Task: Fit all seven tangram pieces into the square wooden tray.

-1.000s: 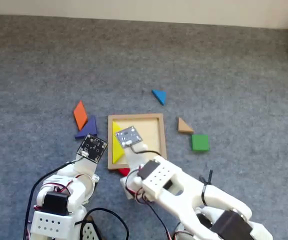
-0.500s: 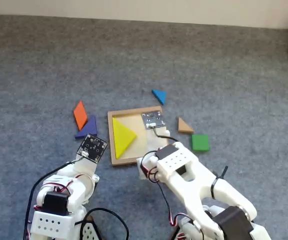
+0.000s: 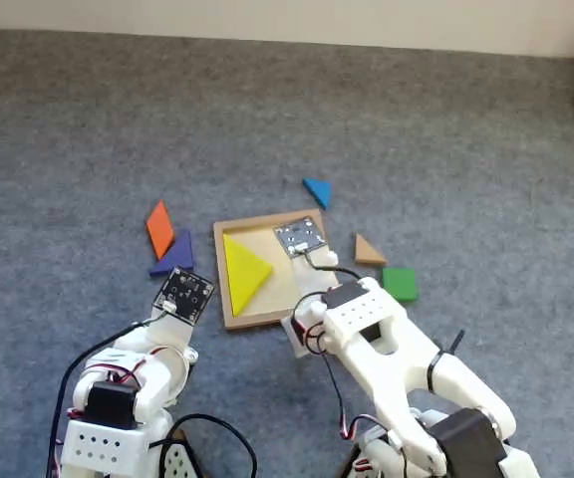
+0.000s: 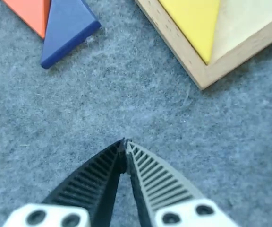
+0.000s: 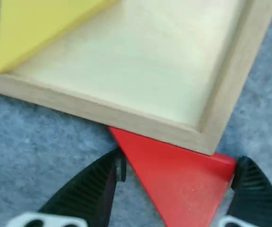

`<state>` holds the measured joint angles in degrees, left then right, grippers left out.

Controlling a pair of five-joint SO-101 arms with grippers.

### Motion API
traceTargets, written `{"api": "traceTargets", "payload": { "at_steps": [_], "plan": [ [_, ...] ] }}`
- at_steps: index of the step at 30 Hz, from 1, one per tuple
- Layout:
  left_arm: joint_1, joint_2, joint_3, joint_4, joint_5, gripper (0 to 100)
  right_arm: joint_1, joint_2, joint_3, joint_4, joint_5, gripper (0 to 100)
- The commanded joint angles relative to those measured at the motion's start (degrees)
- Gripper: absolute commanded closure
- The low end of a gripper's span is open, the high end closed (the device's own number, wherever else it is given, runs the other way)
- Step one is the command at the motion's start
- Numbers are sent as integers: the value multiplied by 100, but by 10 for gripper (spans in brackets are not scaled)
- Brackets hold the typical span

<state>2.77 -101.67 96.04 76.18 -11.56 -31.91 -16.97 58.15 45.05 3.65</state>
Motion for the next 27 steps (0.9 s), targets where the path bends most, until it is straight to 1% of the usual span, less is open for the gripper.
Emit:
{"api": "traceTargets", "payload": {
  "at_steps": [1, 4, 7, 21, 27],
  "plan": [
    [-48, -233, 110, 18, 44, 993, 312, 4, -286, -75, 510, 662],
    [-48, -233, 110, 18, 44, 993, 286, 4, -286, -84, 826, 662],
    [-48, -233, 110, 18, 44, 993, 286, 13, -286, -84, 976, 662],
    [-48, -233, 110, 18, 44, 993, 321, 22, -215, -57, 967, 663],
    [-48, -233, 110, 18, 44, 993, 321, 22, -215, 198, 976, 663]
  ]
}}
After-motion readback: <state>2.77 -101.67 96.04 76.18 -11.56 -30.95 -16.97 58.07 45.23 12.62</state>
